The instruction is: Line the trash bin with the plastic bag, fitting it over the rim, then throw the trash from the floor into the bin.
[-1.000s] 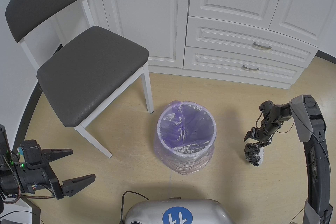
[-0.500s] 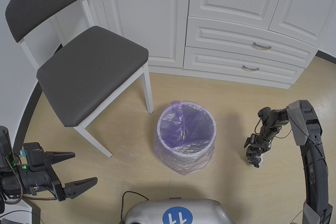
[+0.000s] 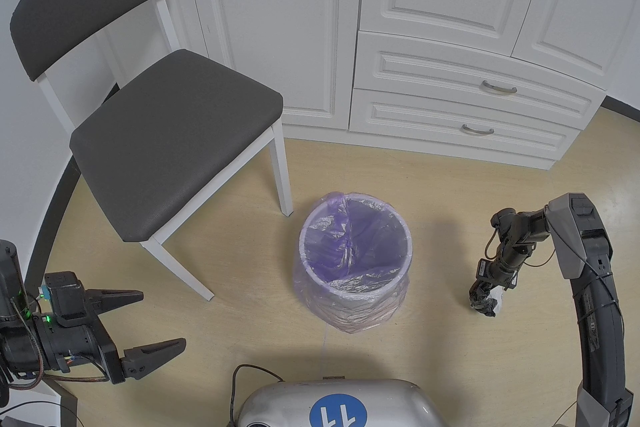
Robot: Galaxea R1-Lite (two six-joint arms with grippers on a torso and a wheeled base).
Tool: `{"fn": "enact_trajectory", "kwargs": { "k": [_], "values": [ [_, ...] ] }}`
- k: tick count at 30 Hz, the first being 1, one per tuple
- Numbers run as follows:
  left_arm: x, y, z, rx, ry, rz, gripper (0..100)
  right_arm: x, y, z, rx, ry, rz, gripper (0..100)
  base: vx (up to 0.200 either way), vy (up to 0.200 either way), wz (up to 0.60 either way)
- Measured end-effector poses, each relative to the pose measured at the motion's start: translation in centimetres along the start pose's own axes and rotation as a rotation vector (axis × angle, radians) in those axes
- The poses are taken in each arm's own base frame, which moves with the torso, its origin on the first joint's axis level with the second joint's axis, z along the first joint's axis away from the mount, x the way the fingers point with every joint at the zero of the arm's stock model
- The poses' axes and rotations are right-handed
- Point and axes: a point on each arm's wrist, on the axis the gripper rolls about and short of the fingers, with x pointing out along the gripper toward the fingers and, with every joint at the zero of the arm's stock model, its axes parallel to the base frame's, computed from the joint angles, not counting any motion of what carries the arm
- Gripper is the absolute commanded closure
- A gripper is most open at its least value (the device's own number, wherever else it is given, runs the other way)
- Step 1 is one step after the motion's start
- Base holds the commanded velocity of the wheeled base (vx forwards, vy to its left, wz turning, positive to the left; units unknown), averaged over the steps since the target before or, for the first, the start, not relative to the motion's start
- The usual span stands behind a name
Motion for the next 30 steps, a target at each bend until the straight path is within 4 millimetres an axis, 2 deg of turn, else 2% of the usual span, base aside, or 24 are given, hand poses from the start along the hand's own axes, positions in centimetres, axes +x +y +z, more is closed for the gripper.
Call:
{"fn": "enact_trajectory", "kwargs": {
  "k": [8, 13, 16, 22, 30],
  "values": [
    [-0.1, 0.0, 0.1, 0.004, -0.007, 0.001, 0, -0.4, -0.1, 0.3, 0.031, -0.033, -0.055, 100, 0.0, 0.0, 0.0],
    [-0.3, -0.1, 0.1, 0.009, -0.017, 0.003, 0, -1.9, 0.1, 0.8, 0.067, -0.066, -0.032, 100, 0.0, 0.0, 0.0],
    [-0.5, -0.2, 0.2, 0.014, -0.027, 0.006, 0, -3.5, 0.4, 0.8, 0.072, -0.091, -0.001, 100, 0.0, 0.0, 0.0],
    [-1.1, -0.5, 0.4, 0.03, -0.06, 0.013, 0, -8.4, 1.3, -0.5, 0.043, -0.183, 0.069, 100, 0.0, 0.0, 0.0],
    [-1.8, -0.7, 1.0, 0.036, -0.105, 0.027, 0, -17.6, 1.8, -4.4, -0.076, -0.385, 0.171, 100, 0.0, 0.0, 0.0]
  ]
}}
